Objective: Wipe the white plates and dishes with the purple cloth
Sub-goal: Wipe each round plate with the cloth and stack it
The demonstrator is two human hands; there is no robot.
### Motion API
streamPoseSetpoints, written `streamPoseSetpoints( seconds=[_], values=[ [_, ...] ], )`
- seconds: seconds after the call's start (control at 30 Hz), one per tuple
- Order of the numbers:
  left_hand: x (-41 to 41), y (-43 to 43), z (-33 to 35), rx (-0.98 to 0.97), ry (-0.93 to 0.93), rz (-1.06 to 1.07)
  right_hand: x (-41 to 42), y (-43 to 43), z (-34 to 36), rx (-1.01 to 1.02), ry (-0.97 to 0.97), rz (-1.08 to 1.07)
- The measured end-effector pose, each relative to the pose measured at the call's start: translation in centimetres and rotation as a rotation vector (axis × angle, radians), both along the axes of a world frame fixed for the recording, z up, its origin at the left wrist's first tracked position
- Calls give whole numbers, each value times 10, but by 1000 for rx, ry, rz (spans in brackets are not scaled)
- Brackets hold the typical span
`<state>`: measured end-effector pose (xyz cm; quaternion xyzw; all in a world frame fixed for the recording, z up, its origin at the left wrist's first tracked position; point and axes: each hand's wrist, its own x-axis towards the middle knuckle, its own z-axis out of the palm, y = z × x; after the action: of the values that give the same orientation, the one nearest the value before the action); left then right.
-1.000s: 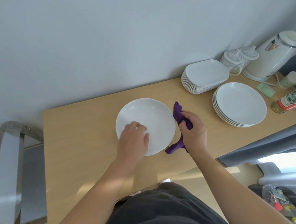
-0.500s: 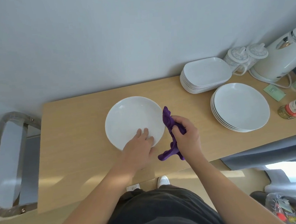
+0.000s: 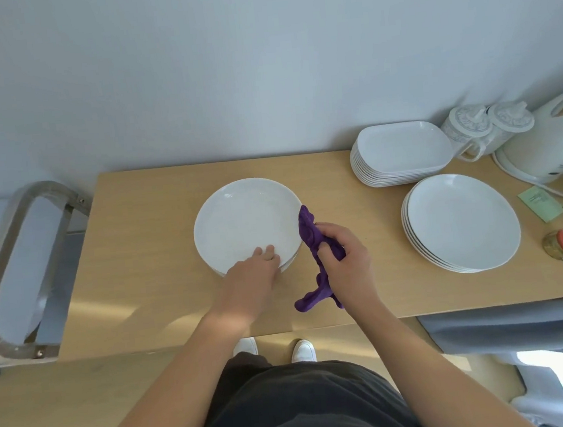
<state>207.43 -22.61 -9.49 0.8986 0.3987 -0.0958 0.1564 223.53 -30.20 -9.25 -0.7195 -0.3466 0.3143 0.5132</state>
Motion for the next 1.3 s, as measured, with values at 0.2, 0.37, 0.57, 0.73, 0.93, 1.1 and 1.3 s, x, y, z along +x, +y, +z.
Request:
streamPoseSetpoints(
  seconds=[0.2,0.37,0.57,0.73,0.93,1.1,1.3],
  values=[
    [6,-7,16,88,-346,161,10,0,11,56,4,39],
    [6,-1,48,136,-557,252,9,12,32,148,20,62],
    [1,27,92,56,-727,484,0,41,61,274,-29,60],
    [-13,46,119,-243,-960,630,-19,80,95,375,-91,-11],
    [-17,50,134,-400,-1173,637,-49,122,110,387,-180,-9],
    [-27,62,129,-550,-1249,655,-81,97,80,441,-316,-36],
    [-32,72,120,-527,-1149,634,-91,101,72,322,-259,-166]
  ],
)
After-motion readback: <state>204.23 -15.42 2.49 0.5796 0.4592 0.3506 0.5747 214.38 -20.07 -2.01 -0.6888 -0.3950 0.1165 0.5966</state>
